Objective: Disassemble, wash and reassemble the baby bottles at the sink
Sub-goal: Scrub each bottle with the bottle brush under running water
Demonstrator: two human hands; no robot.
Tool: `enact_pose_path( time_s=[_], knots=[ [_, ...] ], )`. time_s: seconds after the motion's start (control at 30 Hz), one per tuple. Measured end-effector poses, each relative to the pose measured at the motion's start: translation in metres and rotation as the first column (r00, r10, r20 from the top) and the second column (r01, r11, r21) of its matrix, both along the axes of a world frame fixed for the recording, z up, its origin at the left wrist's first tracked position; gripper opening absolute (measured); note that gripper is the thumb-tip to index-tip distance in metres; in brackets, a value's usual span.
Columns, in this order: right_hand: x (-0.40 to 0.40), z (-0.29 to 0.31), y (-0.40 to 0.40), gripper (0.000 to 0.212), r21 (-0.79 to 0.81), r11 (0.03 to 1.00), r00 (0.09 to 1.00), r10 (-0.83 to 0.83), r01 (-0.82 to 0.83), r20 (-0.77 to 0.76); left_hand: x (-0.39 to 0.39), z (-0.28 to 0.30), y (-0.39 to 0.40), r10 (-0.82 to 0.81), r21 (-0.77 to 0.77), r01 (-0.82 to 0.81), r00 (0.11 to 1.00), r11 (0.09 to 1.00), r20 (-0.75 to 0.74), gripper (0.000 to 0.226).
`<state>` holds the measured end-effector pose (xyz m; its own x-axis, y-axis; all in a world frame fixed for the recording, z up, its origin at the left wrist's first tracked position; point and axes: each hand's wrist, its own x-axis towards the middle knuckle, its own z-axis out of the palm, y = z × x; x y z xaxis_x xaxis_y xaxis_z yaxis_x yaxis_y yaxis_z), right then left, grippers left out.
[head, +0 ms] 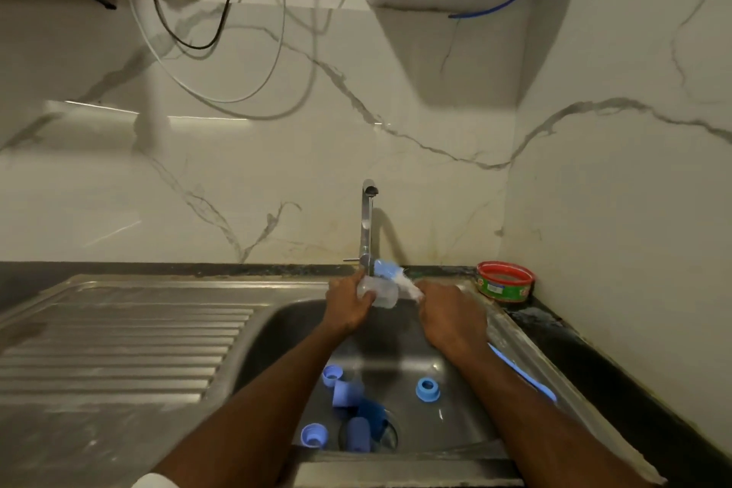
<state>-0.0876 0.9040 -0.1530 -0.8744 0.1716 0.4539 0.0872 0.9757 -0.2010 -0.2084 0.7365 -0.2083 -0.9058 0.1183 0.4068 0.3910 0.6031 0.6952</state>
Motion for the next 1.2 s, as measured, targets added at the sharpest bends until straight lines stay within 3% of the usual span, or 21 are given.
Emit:
enact_pose_path(
  time_s=[0.1,0.2,0.27,0.33,0.43,0.5,0.57,0.7,0.9,1.1,1.2],
  knots=[
    [-0.001,0.001,0.000,0.026,0.023,1.000,1.000,-0.017,0.017,0.006,0.003,0.012,0.015,0.004,-0.297,-0.055,0.986,0.953,-0.169,0.060],
    [0.000,0.001,-0.002,0.029,0.021,0.999,0.999,-0.026,0.026,0.022,0.001,0.025,0.025,0.005,-0.408,-0.117,0.964,0.905,-0.266,0.056],
    [0.002,0.001,-0.002,0.029,0.008,1.000,0.999,-0.030,0.030,0.020,0.001,0.030,0.026,0.057,-0.323,-0.143,0.963,0.936,-0.262,0.051],
    [0.003,0.003,-0.002,0.027,0.001,0.999,0.999,-0.050,0.050,0.008,0.001,0.028,0.023,0.166,-0.076,-0.189,0.957,0.979,-0.236,0.047],
    [0.006,0.007,-0.001,0.024,0.010,0.997,0.997,-0.078,0.078,-0.019,0.007,0.020,0.017,0.303,0.307,-0.294,0.953,0.905,0.019,0.046],
    [0.006,0.008,-0.002,0.025,0.014,0.997,0.997,-0.079,0.079,-0.019,0.009,0.013,0.010,0.150,0.557,-0.276,0.953,0.783,0.262,0.042],
    [0.005,0.007,-0.006,0.027,0.016,0.998,0.998,-0.065,0.065,-0.006,0.015,0.014,0.000,-0.055,0.705,-0.225,0.935,0.673,0.351,0.031],
    [-0.003,0.007,-0.016,0.032,-0.044,0.999,1.000,-0.001,0.001,-0.005,0.029,0.018,-0.007,-0.204,0.765,-0.137,0.920,0.629,0.334,0.013],
    [-0.003,0.005,-0.013,0.027,-0.047,0.997,0.998,0.061,-0.060,0.001,0.021,0.006,-0.012,-0.019,0.741,-0.250,0.942,0.624,0.334,0.018],
    [-0.015,0.009,-0.006,0.032,-0.101,0.993,0.998,0.063,-0.063,0.001,0.033,0.012,-0.005,-0.250,0.759,-0.026,0.936,0.650,0.246,0.023],
    [-0.019,0.007,-0.002,0.040,-0.069,0.996,0.999,0.052,-0.052,-0.010,0.032,0.013,-0.005,-0.156,0.743,-0.078,0.958,0.665,0.241,0.024]
  ],
)
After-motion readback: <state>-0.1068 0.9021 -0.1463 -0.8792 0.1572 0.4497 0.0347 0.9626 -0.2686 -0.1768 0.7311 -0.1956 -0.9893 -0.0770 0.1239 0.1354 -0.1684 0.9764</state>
